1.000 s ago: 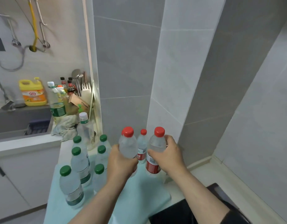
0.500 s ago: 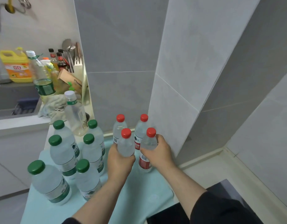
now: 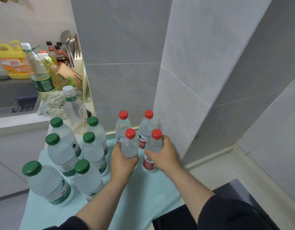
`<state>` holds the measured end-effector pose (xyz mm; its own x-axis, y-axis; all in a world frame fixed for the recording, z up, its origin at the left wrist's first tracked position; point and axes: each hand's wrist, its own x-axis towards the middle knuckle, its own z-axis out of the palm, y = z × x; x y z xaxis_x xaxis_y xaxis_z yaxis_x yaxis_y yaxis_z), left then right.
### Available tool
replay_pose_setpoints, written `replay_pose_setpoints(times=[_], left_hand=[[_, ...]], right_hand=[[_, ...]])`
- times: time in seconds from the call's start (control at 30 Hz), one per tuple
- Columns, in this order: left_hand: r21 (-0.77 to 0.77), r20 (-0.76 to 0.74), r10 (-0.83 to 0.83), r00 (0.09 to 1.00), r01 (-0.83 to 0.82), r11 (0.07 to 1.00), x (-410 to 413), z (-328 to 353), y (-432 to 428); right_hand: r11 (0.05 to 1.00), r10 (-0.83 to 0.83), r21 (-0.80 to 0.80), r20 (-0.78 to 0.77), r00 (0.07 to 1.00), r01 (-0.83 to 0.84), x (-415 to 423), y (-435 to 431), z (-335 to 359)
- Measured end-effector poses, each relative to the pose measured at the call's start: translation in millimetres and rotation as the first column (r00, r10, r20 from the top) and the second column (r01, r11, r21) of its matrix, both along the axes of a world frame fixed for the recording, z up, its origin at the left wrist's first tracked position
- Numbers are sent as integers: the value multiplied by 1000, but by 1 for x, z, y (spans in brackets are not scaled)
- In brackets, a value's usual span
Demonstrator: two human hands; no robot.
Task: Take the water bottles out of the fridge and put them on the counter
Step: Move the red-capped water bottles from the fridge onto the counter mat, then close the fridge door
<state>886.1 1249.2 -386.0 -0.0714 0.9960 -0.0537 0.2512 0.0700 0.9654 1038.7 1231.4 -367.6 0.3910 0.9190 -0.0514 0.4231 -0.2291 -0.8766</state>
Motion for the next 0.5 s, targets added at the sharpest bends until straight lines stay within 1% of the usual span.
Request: replay_pose_setpoints(times=[0.07,0.1,0.17,0.23,0.3,0.33,0.4,0.47,0.5], left_hand=[[-3,8,9,1000,-9,1000,-1,9,-4],[20,19,18,1000,-18,1000,-2,17,-7],[124,23,0,1000,-3,992,-6,37,-16],[235,-5,-27,1000,27,972,-15,63,-27],[321,-65,-37,997,56,946,-29,93,-36],[365,-119,-31,992,72,928,-39,110,-39],[483,-211,-3,977,107,869,-63,147,-44],[575,-257,4,967,149,805,-88,187,-52],[605,-270,18,963,155,781,-100,206,-58]], right_hand=[[1000,14,-17,-1,1000,-14,1,-2,3],[1000,20,-15,-9,1000,-20,2,-3,5],[999,36,22,-42,998,-35,2,-7,15],[996,57,76,-57,997,-52,3,-11,33],[987,70,146,-28,997,-65,2,-17,55],[977,78,196,29,997,-82,1,-22,70],[929,112,329,185,976,-169,-5,-30,105],[862,147,420,333,932,-286,-17,-35,144],[828,164,450,376,912,-335,-25,-39,165]])
